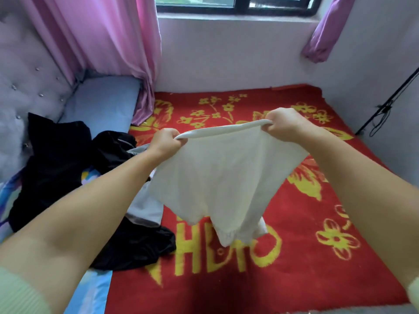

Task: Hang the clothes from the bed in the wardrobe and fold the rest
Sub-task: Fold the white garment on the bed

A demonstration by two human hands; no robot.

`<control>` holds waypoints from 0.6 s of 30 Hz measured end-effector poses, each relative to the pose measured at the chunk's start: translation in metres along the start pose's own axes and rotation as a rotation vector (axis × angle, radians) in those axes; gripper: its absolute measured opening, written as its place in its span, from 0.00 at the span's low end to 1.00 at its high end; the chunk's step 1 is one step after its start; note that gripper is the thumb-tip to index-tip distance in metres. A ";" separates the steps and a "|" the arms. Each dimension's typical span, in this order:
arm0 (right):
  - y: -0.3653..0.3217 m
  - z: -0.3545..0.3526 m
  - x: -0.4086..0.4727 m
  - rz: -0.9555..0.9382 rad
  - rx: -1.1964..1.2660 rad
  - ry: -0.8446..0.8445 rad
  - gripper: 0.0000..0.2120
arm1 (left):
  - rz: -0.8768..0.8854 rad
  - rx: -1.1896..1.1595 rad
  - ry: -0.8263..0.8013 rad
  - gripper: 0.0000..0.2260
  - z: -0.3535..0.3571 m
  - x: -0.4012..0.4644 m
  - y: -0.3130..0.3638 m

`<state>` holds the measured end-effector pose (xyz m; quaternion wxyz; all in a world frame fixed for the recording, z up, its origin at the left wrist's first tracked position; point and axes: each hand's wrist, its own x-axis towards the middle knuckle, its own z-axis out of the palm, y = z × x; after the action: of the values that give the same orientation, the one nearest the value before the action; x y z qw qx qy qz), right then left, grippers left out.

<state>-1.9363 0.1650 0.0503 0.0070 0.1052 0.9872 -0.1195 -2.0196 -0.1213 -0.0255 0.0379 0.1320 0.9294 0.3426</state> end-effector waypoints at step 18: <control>0.052 -0.041 0.015 0.334 -0.198 0.293 0.11 | -0.171 0.667 0.172 0.13 -0.096 0.037 0.021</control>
<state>-1.9396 0.2267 0.0773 -0.1063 0.2821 0.9535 -0.0026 -2.0657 -0.1564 0.0615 -0.0572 0.0296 0.9976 0.0258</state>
